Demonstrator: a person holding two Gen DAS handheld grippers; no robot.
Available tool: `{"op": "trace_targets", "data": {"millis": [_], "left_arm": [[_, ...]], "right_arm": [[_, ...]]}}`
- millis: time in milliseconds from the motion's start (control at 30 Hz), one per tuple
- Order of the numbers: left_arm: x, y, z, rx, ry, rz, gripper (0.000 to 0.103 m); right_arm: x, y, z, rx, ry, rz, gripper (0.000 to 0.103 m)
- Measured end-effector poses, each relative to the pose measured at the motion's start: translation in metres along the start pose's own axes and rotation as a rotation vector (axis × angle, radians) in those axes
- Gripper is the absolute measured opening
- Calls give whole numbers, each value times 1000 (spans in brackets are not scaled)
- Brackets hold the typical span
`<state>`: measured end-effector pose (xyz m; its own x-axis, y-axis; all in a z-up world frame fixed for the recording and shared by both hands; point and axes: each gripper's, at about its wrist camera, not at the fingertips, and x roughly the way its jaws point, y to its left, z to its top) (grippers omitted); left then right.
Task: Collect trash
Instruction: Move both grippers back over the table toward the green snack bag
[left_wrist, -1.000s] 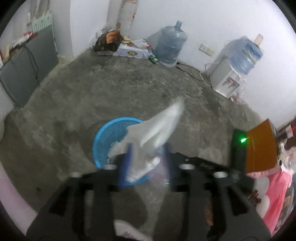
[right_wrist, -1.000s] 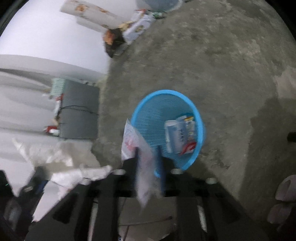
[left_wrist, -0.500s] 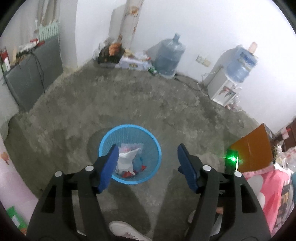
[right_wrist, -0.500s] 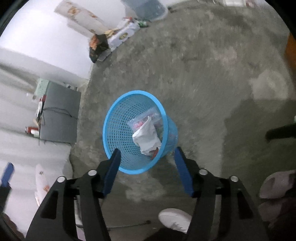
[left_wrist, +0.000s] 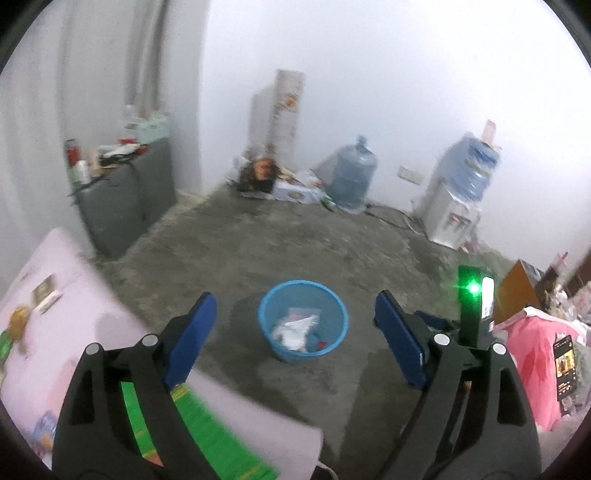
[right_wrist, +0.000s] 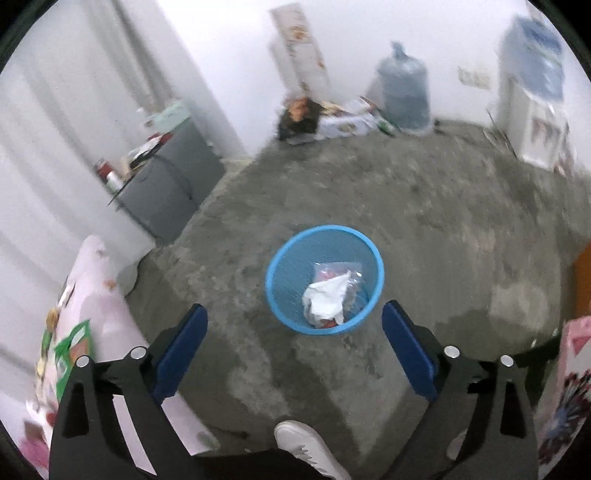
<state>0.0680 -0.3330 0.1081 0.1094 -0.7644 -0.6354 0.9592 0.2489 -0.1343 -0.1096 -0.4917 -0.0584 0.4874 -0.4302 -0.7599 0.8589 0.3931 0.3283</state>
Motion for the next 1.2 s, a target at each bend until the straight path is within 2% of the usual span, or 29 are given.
{"op": "trace_targets", "data": {"millis": [100,233,333,533,633,733,833,1000,1200], "left_arm": [[-39,21,-20,-44,-49,78,84],[-76,47,-48,-113,-83,136,84],[-99,65,-68,-172,-98,189,84],[-139,96,-100,-220,-131,306,84],[-160,115,-117,-268,-150,372,84],[-179,133,-135,-327,-162,425,84],[-190,148,-154,-379,-162,464,84],[-193,159,-188,-414,-134,484,84],[-177,152,-215,-347,-73,509,84]], "right_arm": [[-18,31,-3,-86,-29,-37,96],[-35,64,-12,-199,-53,-40,96],[-51,91,-21,-307,-96,-60,96],[-77,140,-34,-486,-183,-75,96],[-87,155,-36,-517,-200,10,96],[-96,167,-35,-530,-202,182,96],[-100,180,-38,-520,-186,275,96],[-91,202,-40,-503,-92,383,96],[-67,221,-49,-484,43,452,96]]}}
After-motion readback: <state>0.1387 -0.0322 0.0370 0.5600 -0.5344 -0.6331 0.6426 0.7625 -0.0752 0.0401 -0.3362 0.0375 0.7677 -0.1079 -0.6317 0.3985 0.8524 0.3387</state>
